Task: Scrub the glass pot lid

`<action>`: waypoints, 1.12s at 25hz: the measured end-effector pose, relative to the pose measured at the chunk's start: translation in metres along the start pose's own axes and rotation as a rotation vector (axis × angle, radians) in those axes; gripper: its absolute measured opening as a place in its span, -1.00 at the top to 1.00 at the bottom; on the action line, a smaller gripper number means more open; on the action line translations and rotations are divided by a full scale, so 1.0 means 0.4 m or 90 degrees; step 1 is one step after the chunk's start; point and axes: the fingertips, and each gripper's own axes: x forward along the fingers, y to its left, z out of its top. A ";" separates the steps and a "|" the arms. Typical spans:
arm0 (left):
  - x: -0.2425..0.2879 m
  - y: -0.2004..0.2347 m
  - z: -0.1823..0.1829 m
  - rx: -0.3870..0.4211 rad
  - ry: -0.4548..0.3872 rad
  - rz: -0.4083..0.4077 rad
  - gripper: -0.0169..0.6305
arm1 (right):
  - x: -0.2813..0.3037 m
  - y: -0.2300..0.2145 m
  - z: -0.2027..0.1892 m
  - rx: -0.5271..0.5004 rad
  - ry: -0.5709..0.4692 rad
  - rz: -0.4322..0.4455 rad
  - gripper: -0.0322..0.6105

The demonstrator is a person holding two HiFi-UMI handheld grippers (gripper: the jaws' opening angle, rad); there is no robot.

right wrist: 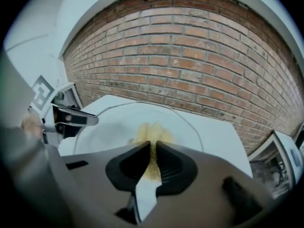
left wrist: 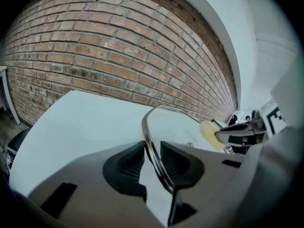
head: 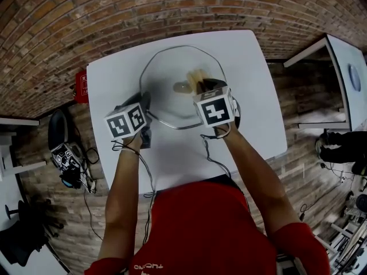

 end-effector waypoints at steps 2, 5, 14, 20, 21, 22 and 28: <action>0.000 -0.002 0.000 -0.001 -0.002 0.002 0.60 | -0.017 0.099 0.003 0.017 -0.013 0.068 0.74; 0.001 -0.002 0.001 -0.001 -0.003 0.005 0.60 | -0.033 0.236 -0.011 0.014 -0.016 0.144 0.74; -0.002 -0.001 -0.004 -0.004 -0.003 0.008 0.60 | -0.008 0.324 -0.063 -0.042 0.021 0.156 0.74; -0.004 0.002 -0.004 -0.002 -0.005 0.007 0.60 | -0.014 0.202 -0.104 -0.033 0.039 0.097 0.74; -0.004 0.002 -0.004 -0.003 -0.004 0.007 0.60 | -0.018 0.179 -0.111 -0.025 0.043 0.089 0.74; -0.004 0.003 -0.003 -0.002 -0.004 0.007 0.60 | -0.022 0.158 -0.118 -0.018 0.046 0.081 0.74; -0.004 0.002 -0.004 -0.001 -0.001 0.009 0.60 | -0.043 0.064 -0.149 0.004 0.052 0.040 0.74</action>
